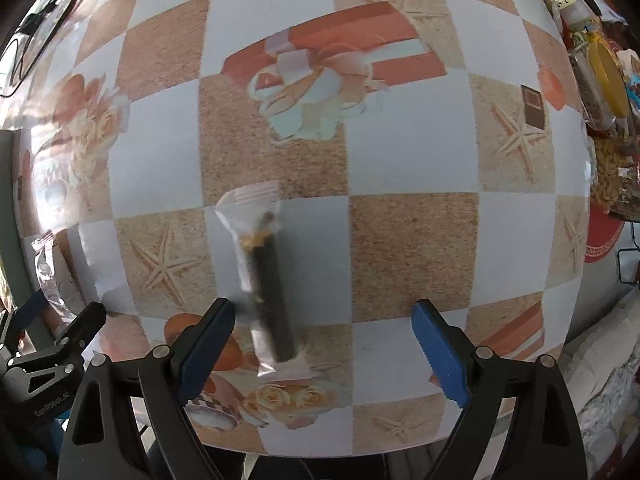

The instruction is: Organize snacks

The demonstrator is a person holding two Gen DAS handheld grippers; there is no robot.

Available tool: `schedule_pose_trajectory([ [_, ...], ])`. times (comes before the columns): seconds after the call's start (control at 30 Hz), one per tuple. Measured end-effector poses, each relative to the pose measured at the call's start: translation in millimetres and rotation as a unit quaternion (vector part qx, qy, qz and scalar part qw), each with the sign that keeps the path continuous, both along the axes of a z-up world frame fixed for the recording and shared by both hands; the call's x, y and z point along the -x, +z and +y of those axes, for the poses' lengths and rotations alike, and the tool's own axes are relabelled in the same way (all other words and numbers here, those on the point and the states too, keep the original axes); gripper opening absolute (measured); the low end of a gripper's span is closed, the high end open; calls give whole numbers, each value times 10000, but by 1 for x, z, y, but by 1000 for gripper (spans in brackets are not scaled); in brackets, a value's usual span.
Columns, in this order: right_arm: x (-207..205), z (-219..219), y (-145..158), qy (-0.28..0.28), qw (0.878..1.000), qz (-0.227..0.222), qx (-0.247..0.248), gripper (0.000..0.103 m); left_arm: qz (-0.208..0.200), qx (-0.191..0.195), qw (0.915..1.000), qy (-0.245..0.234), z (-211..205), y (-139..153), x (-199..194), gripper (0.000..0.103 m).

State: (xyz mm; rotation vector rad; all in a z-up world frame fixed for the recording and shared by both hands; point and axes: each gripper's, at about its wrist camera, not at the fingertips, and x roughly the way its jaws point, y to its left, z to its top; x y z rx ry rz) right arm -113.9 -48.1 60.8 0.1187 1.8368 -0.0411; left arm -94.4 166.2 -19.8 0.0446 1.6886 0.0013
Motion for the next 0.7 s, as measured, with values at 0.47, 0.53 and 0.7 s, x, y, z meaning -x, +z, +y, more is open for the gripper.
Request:
schedule_pose_trajectory([
  [0.47,7,17,-18,246,9997,-23,2,103,-82,-16,10000,34,-9,-5,6,103],
  [0.53,8,19,-19,240,9997,-77,10,103,-79,-16,10000,34,-9,-5,5,103],
  [0.7,11,22,-11,252,9995,-164,20,103,-101,-16,9999,35,-9,-6,5,103],
])
